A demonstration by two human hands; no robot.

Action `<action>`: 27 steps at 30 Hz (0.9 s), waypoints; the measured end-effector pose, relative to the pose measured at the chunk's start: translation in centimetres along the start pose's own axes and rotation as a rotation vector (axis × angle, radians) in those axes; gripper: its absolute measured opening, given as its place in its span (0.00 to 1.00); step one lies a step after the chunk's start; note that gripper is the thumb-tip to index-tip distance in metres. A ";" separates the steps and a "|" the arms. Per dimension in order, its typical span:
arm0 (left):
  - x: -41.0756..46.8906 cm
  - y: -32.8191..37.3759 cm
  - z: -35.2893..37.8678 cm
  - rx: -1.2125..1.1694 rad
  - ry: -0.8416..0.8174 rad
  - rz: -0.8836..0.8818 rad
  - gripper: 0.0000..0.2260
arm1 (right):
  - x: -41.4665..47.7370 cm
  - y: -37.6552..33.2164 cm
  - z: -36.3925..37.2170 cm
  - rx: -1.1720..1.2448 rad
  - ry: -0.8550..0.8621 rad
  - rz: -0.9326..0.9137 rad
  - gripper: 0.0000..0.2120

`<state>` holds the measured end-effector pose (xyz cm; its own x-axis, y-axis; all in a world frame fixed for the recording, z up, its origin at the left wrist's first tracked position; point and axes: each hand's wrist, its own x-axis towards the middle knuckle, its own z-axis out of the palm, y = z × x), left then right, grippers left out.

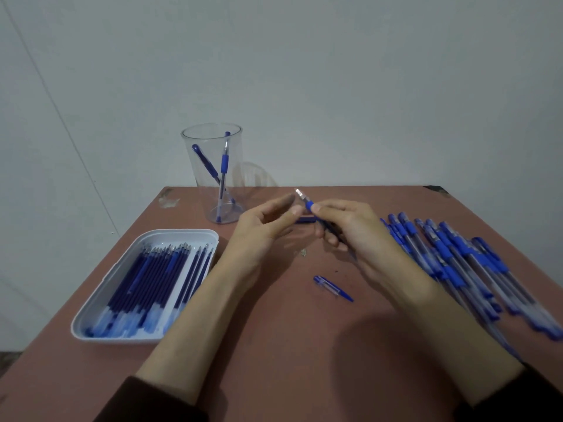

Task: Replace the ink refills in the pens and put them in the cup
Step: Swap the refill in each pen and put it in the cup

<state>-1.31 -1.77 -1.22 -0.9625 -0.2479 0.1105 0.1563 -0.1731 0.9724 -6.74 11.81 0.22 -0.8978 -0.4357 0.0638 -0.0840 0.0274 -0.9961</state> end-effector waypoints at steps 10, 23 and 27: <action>-0.7 0.2 -0.3 0.909 -0.580 0.014 0.09 | 0.5 -0.3 -1.5 -0.067 0.244 -0.067 0.07; 0.8 0.0 -1.8 0.368 0.129 0.117 0.08 | -0.1 0.1 -1.5 -0.761 0.192 -0.347 0.08; 0.8 0.1 -1.7 0.362 0.113 0.123 0.09 | -0.2 0.0 -1.6 -0.833 0.199 -0.347 0.08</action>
<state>-1.66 -3.61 -1.42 -0.9078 -0.3525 0.2274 0.1615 0.2067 0.9650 -7.28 13.28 0.26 -0.8156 -0.3797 0.4365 -0.5765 0.5965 -0.5584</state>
